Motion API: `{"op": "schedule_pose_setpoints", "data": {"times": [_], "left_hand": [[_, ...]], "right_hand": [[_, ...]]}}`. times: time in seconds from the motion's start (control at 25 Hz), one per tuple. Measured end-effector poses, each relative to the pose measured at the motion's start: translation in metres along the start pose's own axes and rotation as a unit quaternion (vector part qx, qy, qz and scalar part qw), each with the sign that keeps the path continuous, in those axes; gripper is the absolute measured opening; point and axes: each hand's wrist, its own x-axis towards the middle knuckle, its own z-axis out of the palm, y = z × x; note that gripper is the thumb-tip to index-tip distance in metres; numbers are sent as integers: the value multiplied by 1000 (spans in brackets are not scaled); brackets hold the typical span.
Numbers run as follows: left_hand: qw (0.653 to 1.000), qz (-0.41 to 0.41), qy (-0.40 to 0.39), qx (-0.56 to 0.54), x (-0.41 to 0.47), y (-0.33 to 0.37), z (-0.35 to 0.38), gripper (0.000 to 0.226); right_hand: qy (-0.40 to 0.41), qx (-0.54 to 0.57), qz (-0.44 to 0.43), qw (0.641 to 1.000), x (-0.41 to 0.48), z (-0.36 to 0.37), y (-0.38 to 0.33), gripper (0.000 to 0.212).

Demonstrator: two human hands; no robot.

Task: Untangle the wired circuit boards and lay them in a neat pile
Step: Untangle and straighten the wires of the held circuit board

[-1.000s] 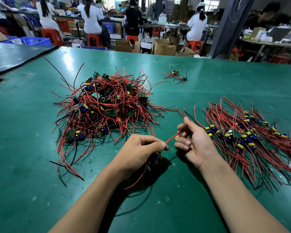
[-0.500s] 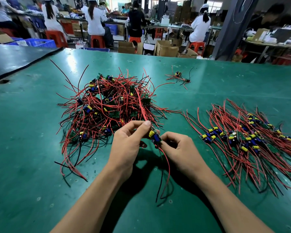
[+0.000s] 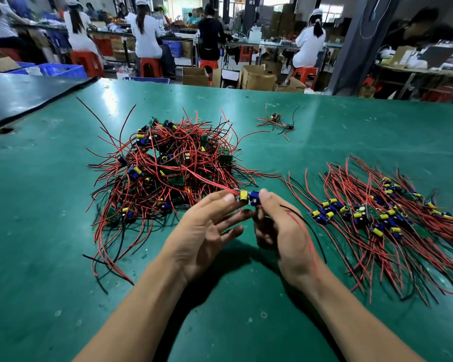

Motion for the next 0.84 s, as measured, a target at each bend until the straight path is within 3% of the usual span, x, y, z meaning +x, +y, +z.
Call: {"op": "schedule_pose_setpoints", "data": {"times": [0.04,0.12,0.2,0.32,0.52,0.72,0.84], "left_hand": [[999,-29,-18,-40,0,1,-1,19],[992,-70,-38,-94,0,2,-1,19],[988,-107,-48,-100,0,2,1,13],[987,-131,-75,-58,-1,0,2,27],[993,-90,-64,-28,-3,-5,4,31],[995,-57,-36,70,-1,-11,4,31],[987,-60,-61,133,-4,-13,4,33]], "right_hand": [[-19,91,56,994,1,-1,-3,38],[-55,166,131,976,2,-4,-8,38],[-82,158,185,966,1,-7,-12,41],[-88,115,237,961,1,-11,-16,41],[-78,93,219,968,6,-15,-10,36],[-96,67,186,976,7,-15,-4,27],[-89,81,188,975,8,-18,-4,24]]}}
